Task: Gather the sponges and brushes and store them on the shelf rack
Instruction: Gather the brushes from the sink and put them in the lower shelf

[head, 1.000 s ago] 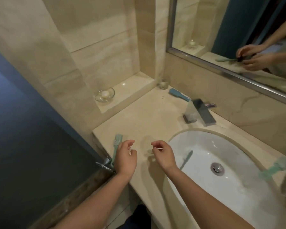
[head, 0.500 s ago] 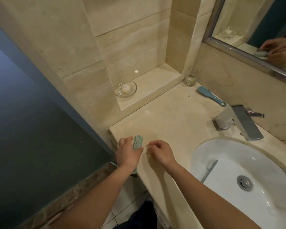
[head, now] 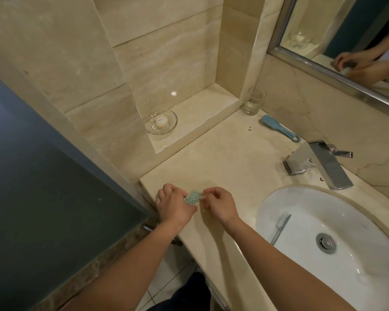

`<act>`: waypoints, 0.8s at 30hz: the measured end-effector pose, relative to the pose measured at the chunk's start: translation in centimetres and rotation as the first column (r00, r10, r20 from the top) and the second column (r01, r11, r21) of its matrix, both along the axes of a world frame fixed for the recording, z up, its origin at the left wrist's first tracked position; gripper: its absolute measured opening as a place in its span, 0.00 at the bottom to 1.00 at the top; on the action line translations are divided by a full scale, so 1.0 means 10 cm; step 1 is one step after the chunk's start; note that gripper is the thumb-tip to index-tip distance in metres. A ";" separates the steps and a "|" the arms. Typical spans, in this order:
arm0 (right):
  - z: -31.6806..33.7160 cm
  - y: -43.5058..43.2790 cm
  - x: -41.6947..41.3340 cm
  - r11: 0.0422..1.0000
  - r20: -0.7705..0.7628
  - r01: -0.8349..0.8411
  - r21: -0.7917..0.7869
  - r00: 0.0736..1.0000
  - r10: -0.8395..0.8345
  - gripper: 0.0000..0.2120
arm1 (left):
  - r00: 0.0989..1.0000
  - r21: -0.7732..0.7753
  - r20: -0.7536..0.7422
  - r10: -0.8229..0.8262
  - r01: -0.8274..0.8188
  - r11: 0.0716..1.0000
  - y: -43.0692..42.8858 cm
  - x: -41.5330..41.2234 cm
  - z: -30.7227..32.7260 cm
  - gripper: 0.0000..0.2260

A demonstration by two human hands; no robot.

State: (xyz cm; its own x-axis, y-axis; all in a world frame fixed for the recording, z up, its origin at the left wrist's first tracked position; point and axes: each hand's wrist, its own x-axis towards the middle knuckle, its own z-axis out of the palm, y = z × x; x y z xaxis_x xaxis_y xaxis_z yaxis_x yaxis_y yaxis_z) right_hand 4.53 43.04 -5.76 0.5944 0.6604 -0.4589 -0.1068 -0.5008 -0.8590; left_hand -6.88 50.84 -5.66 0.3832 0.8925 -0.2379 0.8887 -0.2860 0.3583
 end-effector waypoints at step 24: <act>1.00 -0.02 1.91 0.920 0.225 0.330 0.210 0.899 -0.374 0.09 | 0.736 -0.466 0.648 0.197 0.179 0.867 0.13 2.08 0.61 0.07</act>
